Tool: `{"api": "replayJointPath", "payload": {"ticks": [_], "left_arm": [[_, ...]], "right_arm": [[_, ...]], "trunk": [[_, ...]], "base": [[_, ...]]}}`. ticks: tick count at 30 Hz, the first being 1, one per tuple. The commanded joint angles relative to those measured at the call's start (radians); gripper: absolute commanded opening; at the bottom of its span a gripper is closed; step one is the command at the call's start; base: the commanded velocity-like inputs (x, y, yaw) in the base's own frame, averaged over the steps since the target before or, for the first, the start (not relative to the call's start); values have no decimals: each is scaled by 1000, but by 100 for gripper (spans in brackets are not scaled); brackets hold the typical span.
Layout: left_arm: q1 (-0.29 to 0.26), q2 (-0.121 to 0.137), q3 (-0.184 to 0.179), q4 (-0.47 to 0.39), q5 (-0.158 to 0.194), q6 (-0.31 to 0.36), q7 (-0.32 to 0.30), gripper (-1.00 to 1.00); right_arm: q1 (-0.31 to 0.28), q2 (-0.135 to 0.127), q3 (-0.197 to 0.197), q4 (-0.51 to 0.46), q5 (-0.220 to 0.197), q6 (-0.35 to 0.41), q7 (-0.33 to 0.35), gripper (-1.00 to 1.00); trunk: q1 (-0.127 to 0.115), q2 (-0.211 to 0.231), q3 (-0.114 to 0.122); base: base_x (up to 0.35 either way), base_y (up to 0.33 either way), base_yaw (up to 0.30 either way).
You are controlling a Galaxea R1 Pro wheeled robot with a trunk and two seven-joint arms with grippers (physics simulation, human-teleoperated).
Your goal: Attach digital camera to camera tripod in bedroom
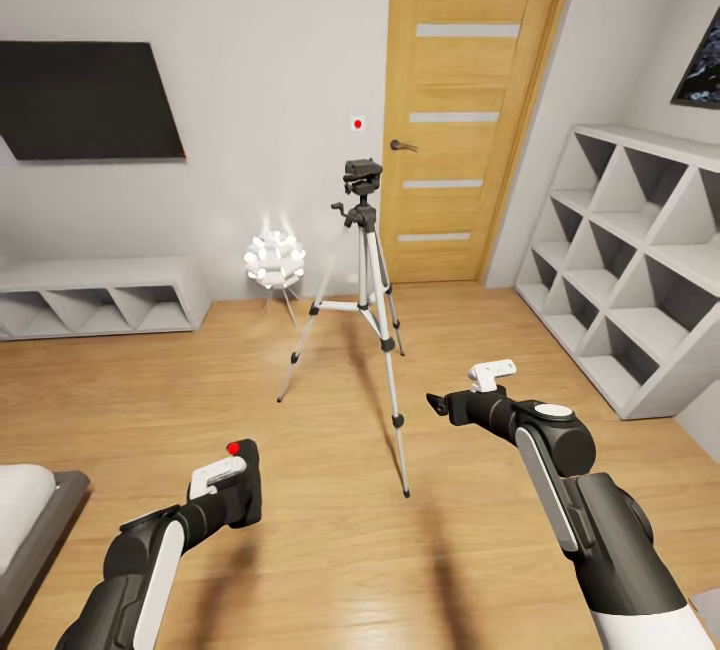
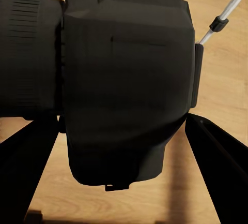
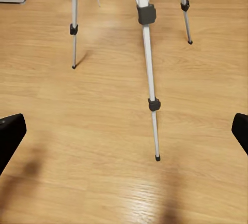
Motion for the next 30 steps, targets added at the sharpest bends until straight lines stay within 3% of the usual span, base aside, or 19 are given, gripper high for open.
{"api": "replayJointPath", "payload": {"ticks": [1, 25, 30], "left_arm": [[-1, -1, 3, -1, 4, 6, -4, -100], [-1, -4, 30, -4, 3, 7, -7, -100], [-1, -3, 31, -4, 3, 7, -7, -100]], "right_arm": [[-1, -1, 1, -1, -7, 5, -3, 100], [-1, 1, -5, -1, -7, 3, -5, 100], [-1, 1, -5, -1, -7, 2, -5, 100]], "trunk": [[-4, 6, 2], [-96, 174, 91], [-96, 174, 99]], "base": [[0, 0, 0], [0, 0, 0], [0, 0, 0]]}}
